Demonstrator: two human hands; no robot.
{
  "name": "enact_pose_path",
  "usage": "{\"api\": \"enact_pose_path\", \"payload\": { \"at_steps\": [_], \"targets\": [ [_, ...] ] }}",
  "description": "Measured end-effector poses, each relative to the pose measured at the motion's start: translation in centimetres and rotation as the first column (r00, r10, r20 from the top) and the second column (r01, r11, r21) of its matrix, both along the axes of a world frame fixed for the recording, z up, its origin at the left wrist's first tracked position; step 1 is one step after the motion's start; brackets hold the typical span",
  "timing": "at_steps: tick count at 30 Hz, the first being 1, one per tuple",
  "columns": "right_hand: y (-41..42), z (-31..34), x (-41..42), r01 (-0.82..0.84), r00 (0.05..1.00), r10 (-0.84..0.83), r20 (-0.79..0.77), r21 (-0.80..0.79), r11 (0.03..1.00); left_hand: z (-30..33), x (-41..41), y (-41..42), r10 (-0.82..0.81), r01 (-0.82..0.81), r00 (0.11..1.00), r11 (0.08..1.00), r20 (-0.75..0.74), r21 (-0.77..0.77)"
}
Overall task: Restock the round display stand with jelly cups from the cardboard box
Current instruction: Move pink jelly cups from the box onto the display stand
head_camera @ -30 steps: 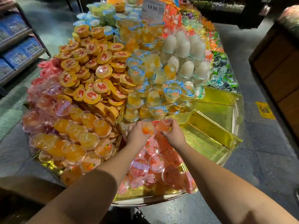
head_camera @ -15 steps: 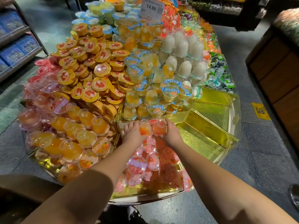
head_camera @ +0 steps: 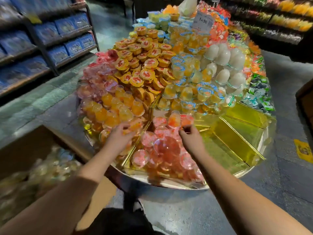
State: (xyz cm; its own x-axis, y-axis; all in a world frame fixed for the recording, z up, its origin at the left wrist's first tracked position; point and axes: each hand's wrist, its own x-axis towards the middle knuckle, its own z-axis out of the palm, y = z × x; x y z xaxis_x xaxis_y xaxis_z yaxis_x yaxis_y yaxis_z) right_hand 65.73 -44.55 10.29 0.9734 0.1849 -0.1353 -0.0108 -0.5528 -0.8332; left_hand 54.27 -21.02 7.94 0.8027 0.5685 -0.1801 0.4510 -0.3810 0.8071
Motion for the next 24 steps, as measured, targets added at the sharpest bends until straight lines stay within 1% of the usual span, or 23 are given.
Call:
{"api": "enact_pose_path", "payload": {
  "at_steps": [3, 5, 7, 9, 11, 14, 16, 19, 22, 24],
  "targets": [
    [4.3, 0.1, -5.2, -0.245, 0.969, 0.245, -0.02, -0.035, 0.969, -1.2, -7.3, 2.6, 0.134, -0.135, 0.99, 0.99, -0.042, -0.034],
    [7.7, -0.5, -8.6, -0.43, 0.903, 0.428, -0.045, -0.087, 0.899, -2.4, -12.4, 4.3, 0.213, -0.217, 0.975, 0.975, -0.069, -0.048],
    [11.2, -1.6, -11.9, -0.584, 0.811, 0.579, -0.08, -0.155, 0.797, -3.5, -17.1, 6.1, 0.292, -0.3, 0.949, 0.952, -0.12, -0.056],
    [14.7, -2.3, -15.2, -0.723, 0.687, 0.715, -0.132, -0.232, 0.651, -4.4, -21.8, 7.9, 0.363, -0.383, 0.909, 0.921, -0.204, -0.069],
    [18.2, -2.9, -18.6, -0.821, 0.56, 0.812, -0.166, -0.247, 0.515, -5.4, -26.4, 9.7, 0.434, -0.466, 0.864, 0.881, -0.256, -0.082],
    [23.6, -4.2, -23.7, -0.89, 0.422, 0.878, -0.227, -0.286, 0.354, -7.2, -33.8, 11.9, 0.582, -0.618, 0.771, 0.781, -0.258, -0.084],
    [27.3, -5.4, -27.0, -0.918, 0.342, 0.898, -0.277, -0.303, 0.256, -7.9, -38.3, 13.2, 0.629, -0.677, 0.719, 0.73, -0.298, -0.095],
    [32.6, -7.8, -31.8, -0.938, 0.243, 0.905, -0.35, -0.322, 0.127, -8.6, -44.4, 15.9, 0.626, -0.701, 0.69, 0.703, -0.363, -0.121],
    [37.6, -10.1, -36.1, -0.933, 0.128, 0.903, -0.411, -0.359, -0.031, -10.1, -49.4, 18.9, 0.627, -0.713, 0.647, 0.699, -0.435, -0.053],
    [40.6, -11.3, -38.5, -0.903, 0.088, 0.891, -0.445, -0.413, -0.117, -11.1, -51.9, 20.8, 0.628, -0.716, 0.611, 0.698, -0.481, 0.001]
  ]
}}
